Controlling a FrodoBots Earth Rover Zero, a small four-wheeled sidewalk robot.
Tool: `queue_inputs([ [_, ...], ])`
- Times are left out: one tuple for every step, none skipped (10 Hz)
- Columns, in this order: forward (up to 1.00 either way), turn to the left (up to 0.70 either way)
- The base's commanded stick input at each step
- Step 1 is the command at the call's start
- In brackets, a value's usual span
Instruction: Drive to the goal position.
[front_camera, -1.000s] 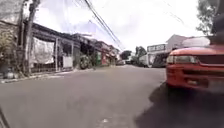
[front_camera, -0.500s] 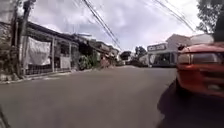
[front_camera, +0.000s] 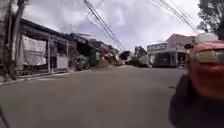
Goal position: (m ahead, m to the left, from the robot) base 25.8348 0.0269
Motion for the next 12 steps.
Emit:
queue_inputs([
  [0.70, 0.00],
  [0.70, 0.00],
  [0.70, -0.08],
  [0.70, -0.31],
  [0.70, -0.32],
  [0.70, -0.31],
  [0.70, -0.31],
  [0.70, -0.31],
  [0.70, -0.30],
  [0.70, -0.20],
  [0.70, -0.06],
  [0.70, 0.00],
])
